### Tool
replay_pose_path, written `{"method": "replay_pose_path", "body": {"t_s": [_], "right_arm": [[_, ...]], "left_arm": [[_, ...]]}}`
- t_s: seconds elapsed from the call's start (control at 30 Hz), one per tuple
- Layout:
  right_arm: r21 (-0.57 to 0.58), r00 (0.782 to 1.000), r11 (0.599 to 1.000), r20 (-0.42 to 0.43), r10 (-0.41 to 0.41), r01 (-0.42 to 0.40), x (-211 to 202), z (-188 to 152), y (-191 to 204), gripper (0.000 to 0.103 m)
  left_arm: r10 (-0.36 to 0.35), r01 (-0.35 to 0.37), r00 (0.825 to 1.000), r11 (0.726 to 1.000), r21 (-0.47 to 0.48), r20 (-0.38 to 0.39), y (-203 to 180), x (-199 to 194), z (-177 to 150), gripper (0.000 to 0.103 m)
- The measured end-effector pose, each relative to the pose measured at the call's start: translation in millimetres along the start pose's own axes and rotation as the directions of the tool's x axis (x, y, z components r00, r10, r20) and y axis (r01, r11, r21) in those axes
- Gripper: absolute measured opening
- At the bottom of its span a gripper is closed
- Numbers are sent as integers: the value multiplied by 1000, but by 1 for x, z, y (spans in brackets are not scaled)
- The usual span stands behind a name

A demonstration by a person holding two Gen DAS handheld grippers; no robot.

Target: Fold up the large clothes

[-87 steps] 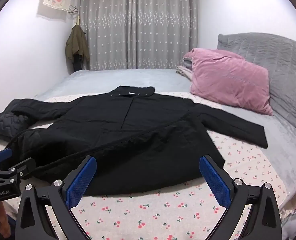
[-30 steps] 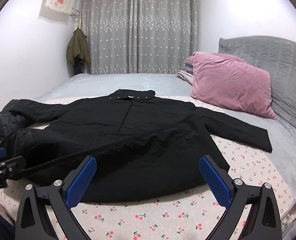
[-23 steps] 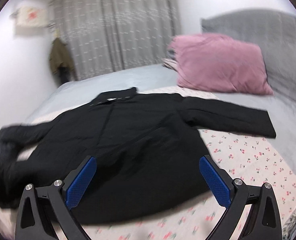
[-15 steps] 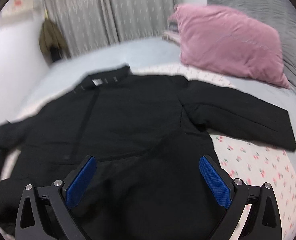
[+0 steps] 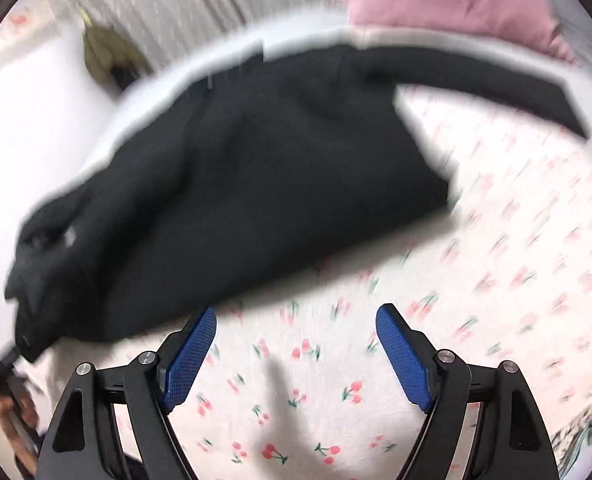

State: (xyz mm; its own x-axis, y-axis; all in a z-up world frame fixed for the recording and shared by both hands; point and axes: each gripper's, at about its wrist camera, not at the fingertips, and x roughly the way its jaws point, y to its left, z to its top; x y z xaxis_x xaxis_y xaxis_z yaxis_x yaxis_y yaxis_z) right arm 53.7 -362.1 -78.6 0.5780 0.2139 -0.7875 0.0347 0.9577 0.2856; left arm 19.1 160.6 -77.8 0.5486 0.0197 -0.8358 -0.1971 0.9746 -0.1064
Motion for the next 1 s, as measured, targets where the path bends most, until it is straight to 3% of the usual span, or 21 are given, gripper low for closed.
{"method": "replay_pose_path", "body": {"t_s": [0.07,0.1,0.13,0.2,0.3,0.37,0.4,0.47,0.5,0.63,0.73,0.9,1.0], "right_arm": [[-15,990,999,136,-34,36,-35,20,10,84],[-59,982,998,187,-11,22,-46,35,25,87],[-97,983,995,186,8,10,-42,43,35,93],[-186,996,983,86,25,-8,-11,71,64,94],[-195,986,967,7,-164,162,60,115,82,94],[-219,960,944,-81,-269,246,108,135,81,94],[-248,920,914,-148,-364,322,139,138,75,94],[-288,864,873,-209,-459,394,162,131,63,94],[-292,847,864,-227,-480,411,163,125,53,94],[-320,860,863,-207,-467,392,111,78,30,94],[-295,880,892,-232,-414,342,58,20,0,94],[-201,912,942,-262,-316,268,-11,-55,-43,94],[-118,939,956,-192,-286,267,-52,-76,-65,94]], "left_arm": [[27,-27,1000,999,34,8,-8,-1,-2,103],[39,-40,999,998,44,16,-11,-2,-2,103],[43,-44,999,998,41,20,-11,-3,-1,103],[25,-25,1000,1000,7,18,-6,-4,2,103],[-29,31,999,998,-59,21,6,-6,3,103],[-29,31,999,996,-82,20,11,-5,2,103],[-17,18,1000,996,-90,14,13,-5,0,103],[-8,9,1000,996,-91,9,16,-6,-3,103],[-13,14,1000,996,-89,11,19,-7,-5,103],[-18,20,1000,995,-97,16,27,-7,-6,103],[-50,53,998,992,-116,33,34,-11,-3,103],[-121,140,980,984,-113,161,32,-39,2,103],[-140,152,968,988,-40,209,14,-47,5,103]]}}
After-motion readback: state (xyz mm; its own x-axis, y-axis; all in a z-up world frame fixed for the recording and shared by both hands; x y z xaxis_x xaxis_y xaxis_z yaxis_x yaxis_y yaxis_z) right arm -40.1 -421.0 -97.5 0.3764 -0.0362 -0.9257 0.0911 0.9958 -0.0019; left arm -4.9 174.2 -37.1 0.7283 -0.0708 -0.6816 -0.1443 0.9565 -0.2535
